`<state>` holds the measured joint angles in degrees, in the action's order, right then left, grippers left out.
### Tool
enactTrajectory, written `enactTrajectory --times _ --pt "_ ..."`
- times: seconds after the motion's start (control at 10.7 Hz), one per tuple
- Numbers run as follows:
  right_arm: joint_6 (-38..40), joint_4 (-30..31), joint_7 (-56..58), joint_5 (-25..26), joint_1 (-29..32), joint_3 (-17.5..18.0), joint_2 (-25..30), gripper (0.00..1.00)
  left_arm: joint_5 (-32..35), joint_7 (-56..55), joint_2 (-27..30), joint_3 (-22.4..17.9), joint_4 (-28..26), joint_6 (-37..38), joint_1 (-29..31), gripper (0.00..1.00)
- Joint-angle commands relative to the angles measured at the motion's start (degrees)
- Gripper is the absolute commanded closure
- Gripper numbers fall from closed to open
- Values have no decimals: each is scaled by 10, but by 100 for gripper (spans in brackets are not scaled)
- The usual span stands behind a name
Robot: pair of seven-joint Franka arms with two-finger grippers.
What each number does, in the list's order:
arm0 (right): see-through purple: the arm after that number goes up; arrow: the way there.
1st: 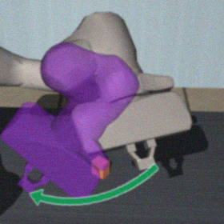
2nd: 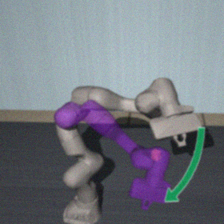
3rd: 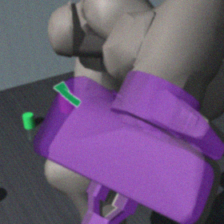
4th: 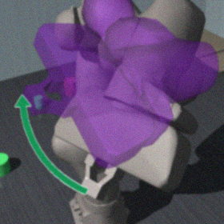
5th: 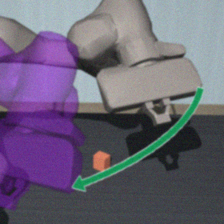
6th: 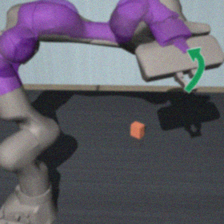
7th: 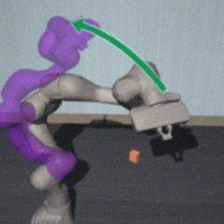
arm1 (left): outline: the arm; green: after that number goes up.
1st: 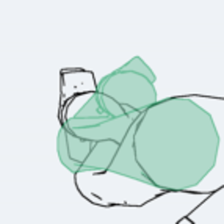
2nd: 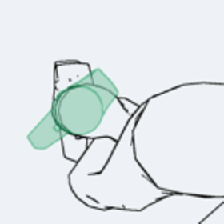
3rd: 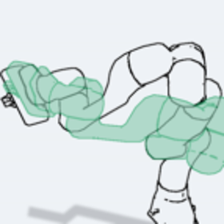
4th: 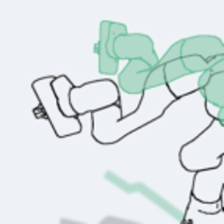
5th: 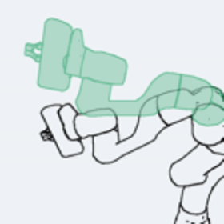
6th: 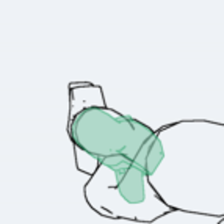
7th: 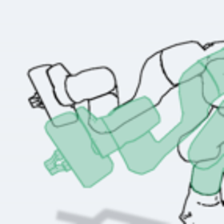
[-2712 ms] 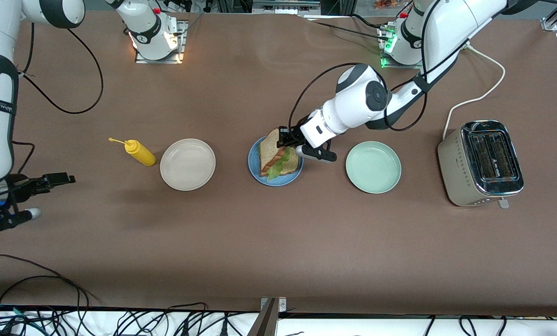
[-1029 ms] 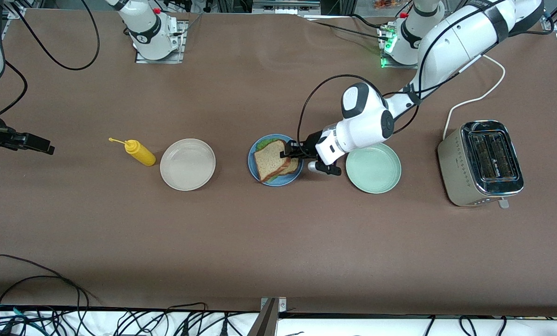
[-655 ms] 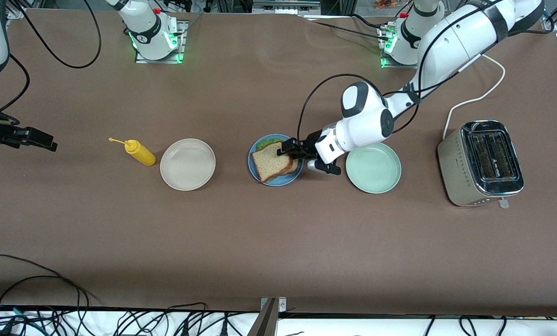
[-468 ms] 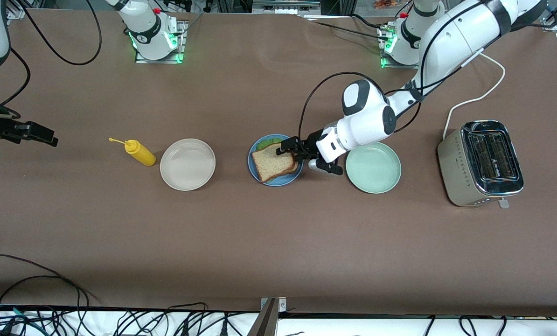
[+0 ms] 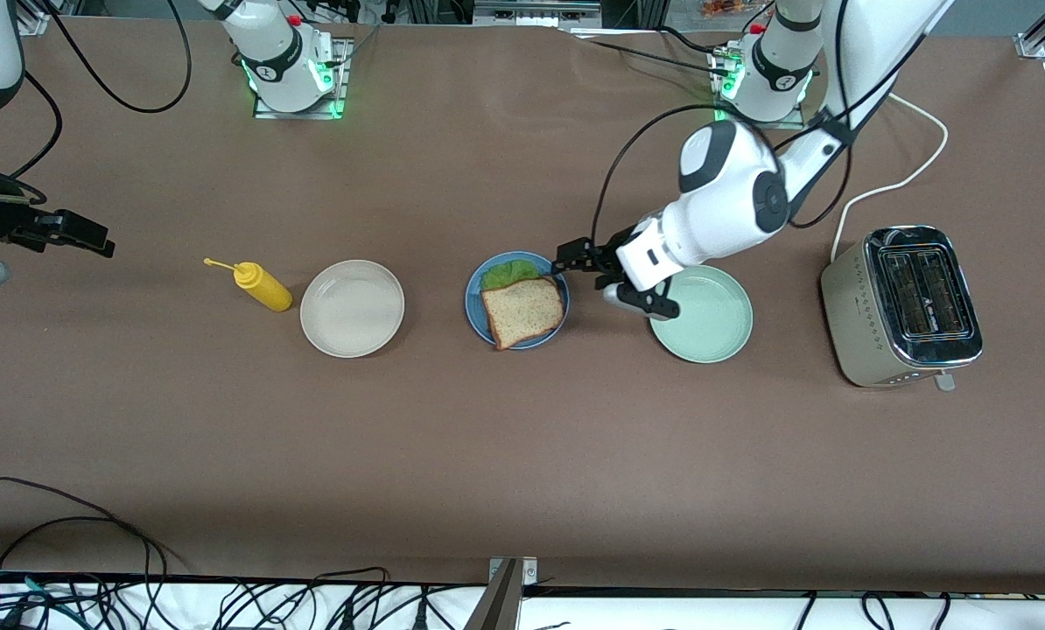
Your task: Make sandwich in blue plate with both arms
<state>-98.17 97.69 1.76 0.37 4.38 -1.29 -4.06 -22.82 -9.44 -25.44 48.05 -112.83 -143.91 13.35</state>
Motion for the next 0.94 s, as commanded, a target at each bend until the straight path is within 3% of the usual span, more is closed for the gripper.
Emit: enactTrajectory --times 0.0,0.28,0.47,0.56,0.75,0.84 --pt "10 19 -4 21 4 13 40 0 66 -51 142 -70 -19 135 1 0" --pt "1 60 -4 17 17 14 122 0 207 -83 220 -108 -17 236 1 0" --pt "-11 79 2 17 19 14 135 0 247 -79 260 -160 -14 285 -10 0" --pt "-10 75 5 14 19 9 139 0 247 -85 276 -201 0 316 -27 0" --pt "18 58 87 8 19 -18 138 0 241 -32 282 -306 77 420 -78 0" --pt "21 50 106 4 19 -20 136 0 241 6 282 -333 115 467 -85 0"
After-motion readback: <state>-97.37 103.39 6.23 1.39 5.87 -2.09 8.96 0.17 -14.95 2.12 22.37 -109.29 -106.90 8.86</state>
